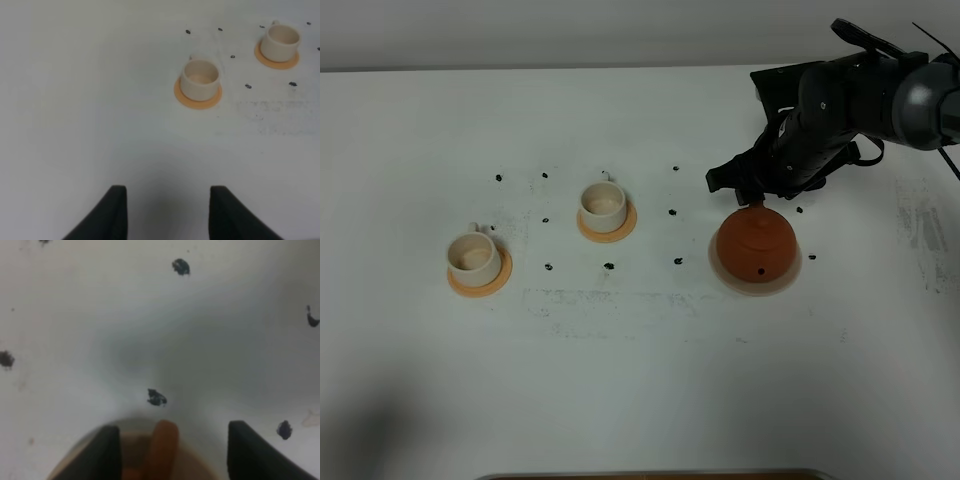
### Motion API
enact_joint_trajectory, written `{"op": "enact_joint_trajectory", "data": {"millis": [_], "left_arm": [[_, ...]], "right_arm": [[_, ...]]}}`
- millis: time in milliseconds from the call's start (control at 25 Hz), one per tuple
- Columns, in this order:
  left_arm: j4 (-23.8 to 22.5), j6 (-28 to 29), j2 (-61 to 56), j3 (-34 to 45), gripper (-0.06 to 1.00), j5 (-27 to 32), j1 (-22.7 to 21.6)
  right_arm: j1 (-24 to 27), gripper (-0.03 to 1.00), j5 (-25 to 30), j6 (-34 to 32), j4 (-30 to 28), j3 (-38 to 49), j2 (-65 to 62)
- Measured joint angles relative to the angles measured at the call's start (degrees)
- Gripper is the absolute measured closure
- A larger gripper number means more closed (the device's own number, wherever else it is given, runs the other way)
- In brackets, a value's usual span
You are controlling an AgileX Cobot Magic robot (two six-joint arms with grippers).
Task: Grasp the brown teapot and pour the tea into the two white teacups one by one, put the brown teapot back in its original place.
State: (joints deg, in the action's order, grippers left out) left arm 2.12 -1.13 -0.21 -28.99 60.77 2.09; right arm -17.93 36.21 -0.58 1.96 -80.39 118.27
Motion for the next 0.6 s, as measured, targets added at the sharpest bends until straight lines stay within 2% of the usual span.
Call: {"op": "enact_joint_trajectory", "data": {"millis": [600], "left_arm": [[0.00,0.06,0.00,0.00,0.54,0.00,0.00]], "right_arm": [[1.92,0.48,1.32,0.13,-1.96,-0.35,0.07]]}}
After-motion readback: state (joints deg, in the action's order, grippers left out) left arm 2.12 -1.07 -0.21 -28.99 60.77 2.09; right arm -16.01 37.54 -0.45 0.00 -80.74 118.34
